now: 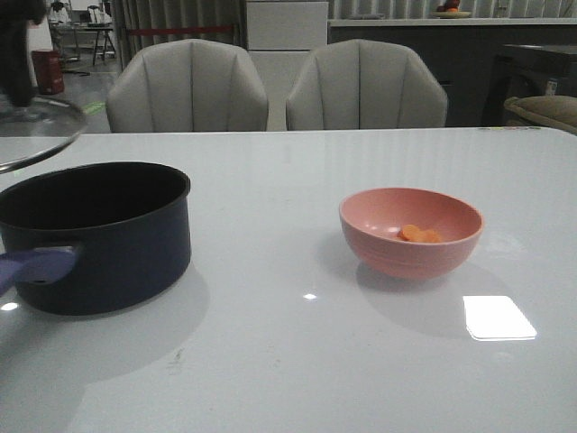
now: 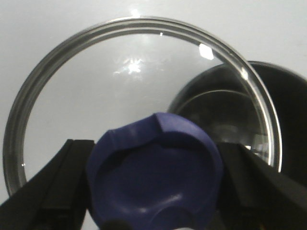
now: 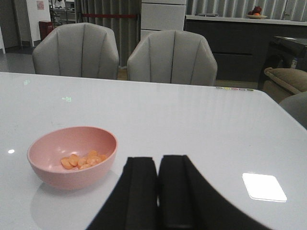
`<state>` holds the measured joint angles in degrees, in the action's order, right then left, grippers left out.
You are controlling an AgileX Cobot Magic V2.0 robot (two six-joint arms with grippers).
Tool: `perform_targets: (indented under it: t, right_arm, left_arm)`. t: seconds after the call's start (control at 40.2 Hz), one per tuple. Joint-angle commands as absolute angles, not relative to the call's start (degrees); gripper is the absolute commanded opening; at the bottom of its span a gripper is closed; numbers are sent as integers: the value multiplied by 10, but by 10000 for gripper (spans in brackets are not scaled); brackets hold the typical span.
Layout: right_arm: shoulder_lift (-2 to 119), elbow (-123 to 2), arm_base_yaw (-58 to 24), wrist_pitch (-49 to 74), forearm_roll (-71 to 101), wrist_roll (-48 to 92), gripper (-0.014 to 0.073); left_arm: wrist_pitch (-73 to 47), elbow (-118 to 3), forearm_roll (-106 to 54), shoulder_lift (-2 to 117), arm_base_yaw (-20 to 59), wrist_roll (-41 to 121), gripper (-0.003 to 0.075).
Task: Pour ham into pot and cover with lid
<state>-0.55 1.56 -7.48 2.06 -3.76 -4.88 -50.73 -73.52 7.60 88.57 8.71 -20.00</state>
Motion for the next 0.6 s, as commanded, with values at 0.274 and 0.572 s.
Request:
perform_targets:
  t: [0.274,0.572]
  right_arm:
    - [-18,13,-72,-28,-44,-44,150]
    - [-18,13,-72,-28,-44,-44,150]
  left_arm:
    - [-369,-582,39,817,-90,-113,349]
    - [-333,-565,33,881,-106,-106,349]
